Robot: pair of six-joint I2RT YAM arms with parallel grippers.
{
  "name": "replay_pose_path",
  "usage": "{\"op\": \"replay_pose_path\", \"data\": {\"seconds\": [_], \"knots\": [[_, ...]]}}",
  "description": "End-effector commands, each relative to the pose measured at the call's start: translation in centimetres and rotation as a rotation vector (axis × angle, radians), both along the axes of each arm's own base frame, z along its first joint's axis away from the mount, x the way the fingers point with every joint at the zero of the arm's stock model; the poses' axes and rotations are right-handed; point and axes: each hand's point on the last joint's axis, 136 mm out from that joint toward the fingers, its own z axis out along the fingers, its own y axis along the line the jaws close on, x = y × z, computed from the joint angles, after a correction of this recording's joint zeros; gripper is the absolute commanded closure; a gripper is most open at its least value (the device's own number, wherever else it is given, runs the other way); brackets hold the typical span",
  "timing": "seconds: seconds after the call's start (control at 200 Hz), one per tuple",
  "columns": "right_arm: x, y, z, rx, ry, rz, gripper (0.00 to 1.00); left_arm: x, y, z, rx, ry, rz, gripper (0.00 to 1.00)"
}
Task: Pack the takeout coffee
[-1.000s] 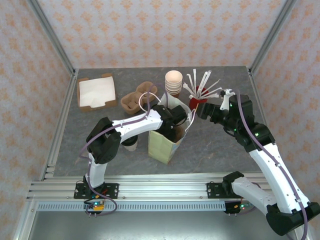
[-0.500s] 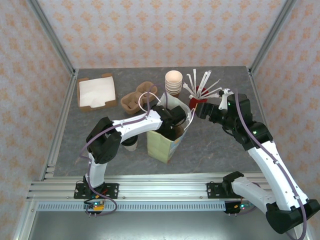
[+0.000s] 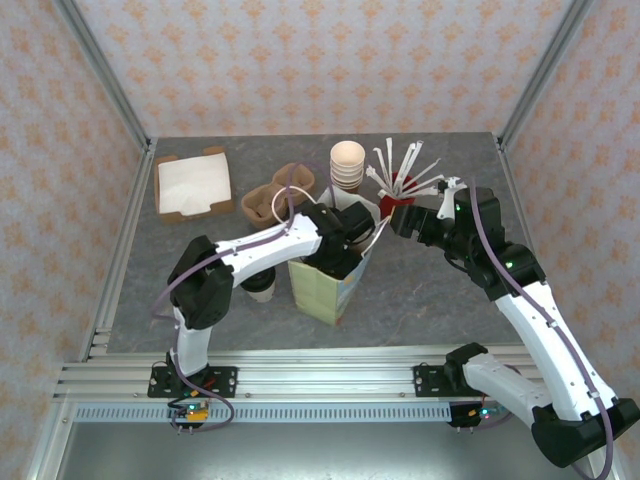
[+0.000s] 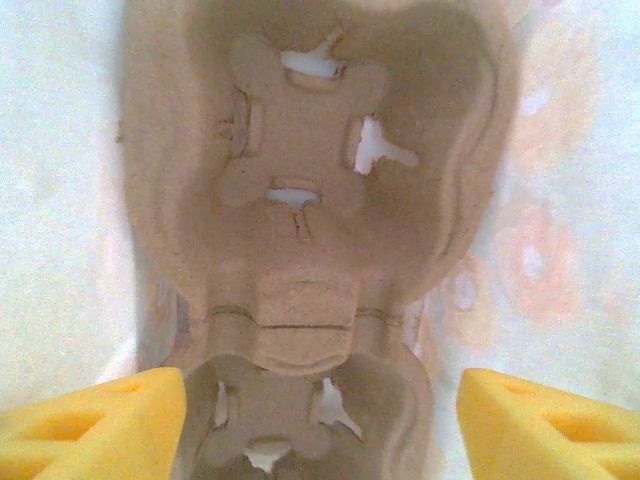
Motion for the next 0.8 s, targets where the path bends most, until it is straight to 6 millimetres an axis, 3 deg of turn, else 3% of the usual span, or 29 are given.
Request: {"op": "replay_pose_path", "data": {"seconds": [0.0, 0.555, 0.796], "knots": [[-0.1, 0.3, 0.8, 0.017, -0.019, 0.006, 0.11, 0.8, 0.8, 4.0, -0.023, -0.084, 0.017, 0.26], [-0.1, -0.4, 1.7, -0.006, -0.04, -0.016, 0.11, 2.3, 1.1, 11.3, -0.076, -0.25, -0.024, 0.24], [-0.6, -0.6, 4.1, 0.002, -0.115, -0.003, 0.11, 2.9, 1.5, 16.0, -0.111, -0.351, -0.039, 0.24]]}}
